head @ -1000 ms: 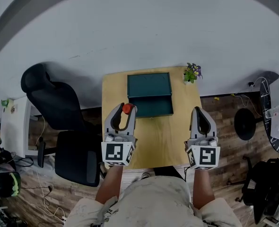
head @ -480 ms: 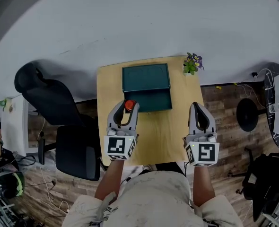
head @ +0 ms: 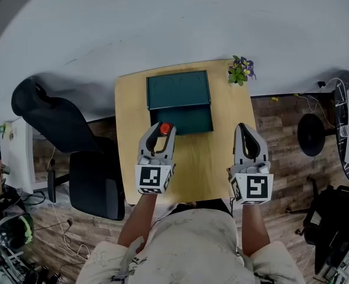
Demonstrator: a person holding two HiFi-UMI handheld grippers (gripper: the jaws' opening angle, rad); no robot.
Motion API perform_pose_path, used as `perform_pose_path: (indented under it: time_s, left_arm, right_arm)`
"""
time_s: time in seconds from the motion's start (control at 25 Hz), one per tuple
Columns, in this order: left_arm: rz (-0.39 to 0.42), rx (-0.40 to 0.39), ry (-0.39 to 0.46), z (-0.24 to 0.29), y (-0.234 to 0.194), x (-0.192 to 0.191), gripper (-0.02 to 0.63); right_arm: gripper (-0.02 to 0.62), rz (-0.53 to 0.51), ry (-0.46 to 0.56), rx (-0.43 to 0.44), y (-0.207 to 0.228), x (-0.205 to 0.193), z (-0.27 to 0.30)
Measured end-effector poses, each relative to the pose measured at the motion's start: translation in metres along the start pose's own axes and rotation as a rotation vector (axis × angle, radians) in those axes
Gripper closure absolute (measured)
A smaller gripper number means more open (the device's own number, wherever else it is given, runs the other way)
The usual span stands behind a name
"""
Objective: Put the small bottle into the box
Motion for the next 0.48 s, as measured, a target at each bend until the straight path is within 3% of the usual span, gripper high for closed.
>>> perform_pose_path:
  time_s: [0.48]
  left_arm:
    - [0.007, 0.028, -0.027, 0.024, 0.016, -0.033, 0.463]
  right_arm:
    - [0.578, 0.018, -0.015, 0.030, 0.007, -0.016, 0.006]
Point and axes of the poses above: the fingertips, and each gripper's own axes: z forward along the fingers, y to its right, x out of its top, the point moved 7 cm from there along -z, backward along the fingers, and after that the axes turned 7 degrees about x, right-handed, at the moved point
